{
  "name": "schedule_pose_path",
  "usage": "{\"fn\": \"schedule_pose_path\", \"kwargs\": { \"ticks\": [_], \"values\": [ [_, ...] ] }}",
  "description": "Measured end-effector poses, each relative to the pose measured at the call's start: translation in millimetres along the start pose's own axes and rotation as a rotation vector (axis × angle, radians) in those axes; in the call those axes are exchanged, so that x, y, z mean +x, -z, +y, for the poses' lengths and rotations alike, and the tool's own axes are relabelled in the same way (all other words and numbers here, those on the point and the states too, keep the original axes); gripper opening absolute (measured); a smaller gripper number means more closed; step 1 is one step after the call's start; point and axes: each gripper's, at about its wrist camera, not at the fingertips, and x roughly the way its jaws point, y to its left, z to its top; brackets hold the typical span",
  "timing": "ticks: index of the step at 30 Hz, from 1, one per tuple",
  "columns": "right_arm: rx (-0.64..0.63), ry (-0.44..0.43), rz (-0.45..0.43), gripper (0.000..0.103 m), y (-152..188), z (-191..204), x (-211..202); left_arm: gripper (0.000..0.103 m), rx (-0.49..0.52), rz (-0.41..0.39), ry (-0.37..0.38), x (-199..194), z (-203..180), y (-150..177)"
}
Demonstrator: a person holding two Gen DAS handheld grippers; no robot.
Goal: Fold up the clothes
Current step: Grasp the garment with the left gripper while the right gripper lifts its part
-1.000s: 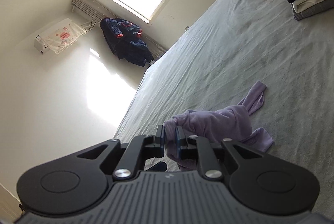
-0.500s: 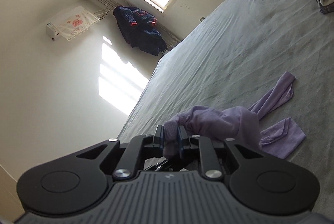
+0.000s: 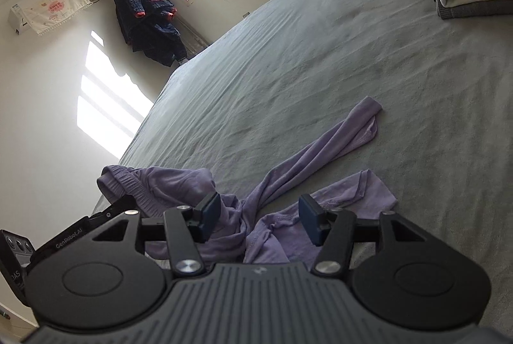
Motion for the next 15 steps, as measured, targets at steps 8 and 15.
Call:
{"fn": "schedule_pose_path", "kwargs": {
  "ticks": [8,15],
  "values": [
    [-0.046,0.049,0.036,0.06,7,4,9,0.01,-0.054,-0.038,-0.139,-5,49,-12],
    [-0.083,0.08,0.063,0.06,15,10,19,0.01,-0.08,-0.086,-0.252,-2,85,-14]
  ]
}}
